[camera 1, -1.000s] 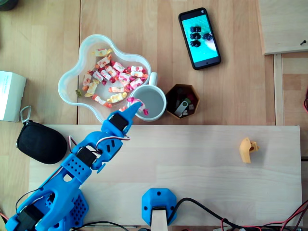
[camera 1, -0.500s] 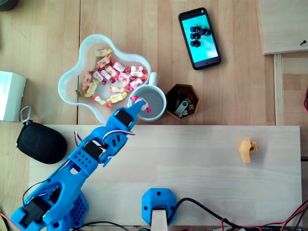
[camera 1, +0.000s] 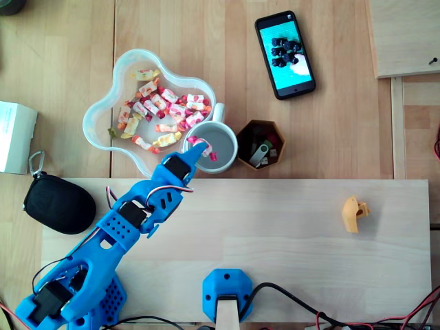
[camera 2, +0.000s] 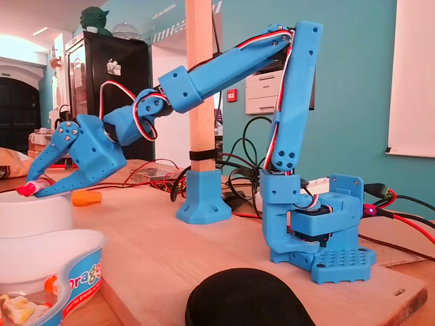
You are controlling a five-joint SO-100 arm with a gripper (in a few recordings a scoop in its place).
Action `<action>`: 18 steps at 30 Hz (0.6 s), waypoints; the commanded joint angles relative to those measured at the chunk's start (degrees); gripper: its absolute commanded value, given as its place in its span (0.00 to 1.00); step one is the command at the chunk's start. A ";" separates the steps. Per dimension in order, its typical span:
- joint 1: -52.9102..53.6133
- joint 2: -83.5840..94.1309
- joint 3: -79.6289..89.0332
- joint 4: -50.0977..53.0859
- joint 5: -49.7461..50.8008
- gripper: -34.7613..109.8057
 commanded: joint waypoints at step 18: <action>1.05 0.62 -3.25 -0.53 -0.35 0.24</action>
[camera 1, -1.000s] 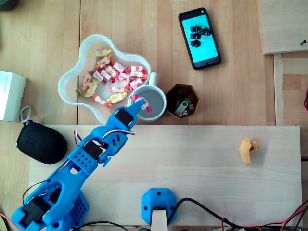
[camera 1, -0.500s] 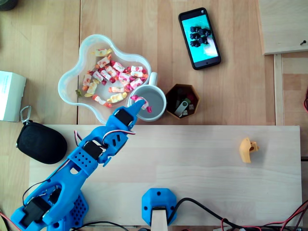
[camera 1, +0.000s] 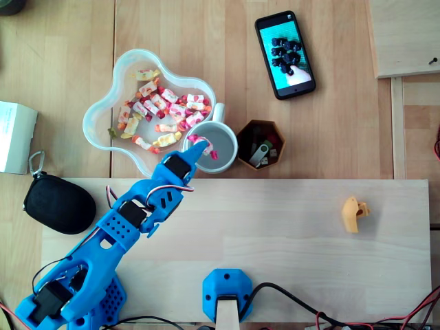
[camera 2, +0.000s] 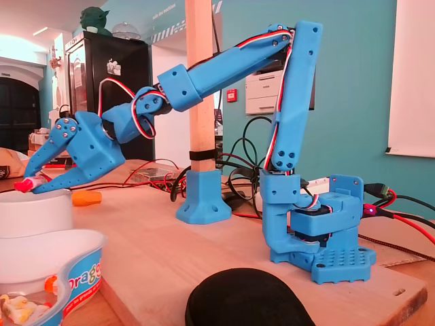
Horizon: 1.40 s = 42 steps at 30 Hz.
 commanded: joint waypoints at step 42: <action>-17.23 23.38 -0.44 0.26 14.77 0.56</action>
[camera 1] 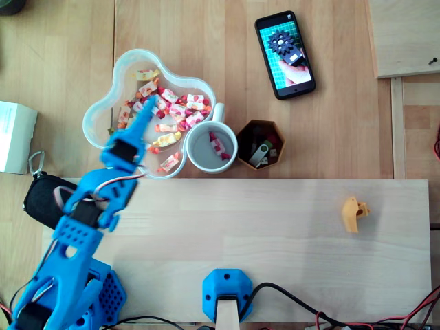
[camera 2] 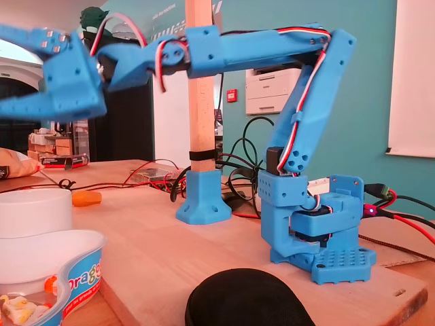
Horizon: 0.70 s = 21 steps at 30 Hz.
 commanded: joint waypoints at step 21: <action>-17.14 38.67 19.78 -0.44 1.05 0.56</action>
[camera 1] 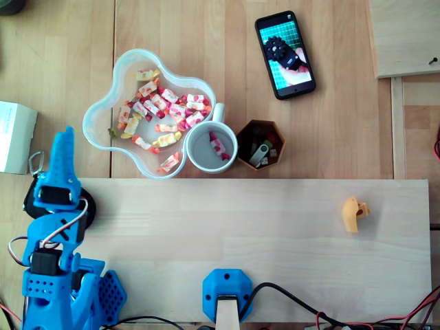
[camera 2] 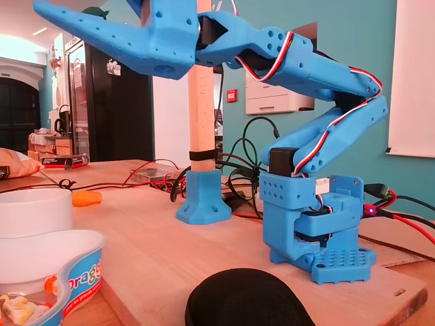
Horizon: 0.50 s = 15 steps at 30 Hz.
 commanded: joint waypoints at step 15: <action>-4.75 2.02 -11.69 -0.18 1.49 0.56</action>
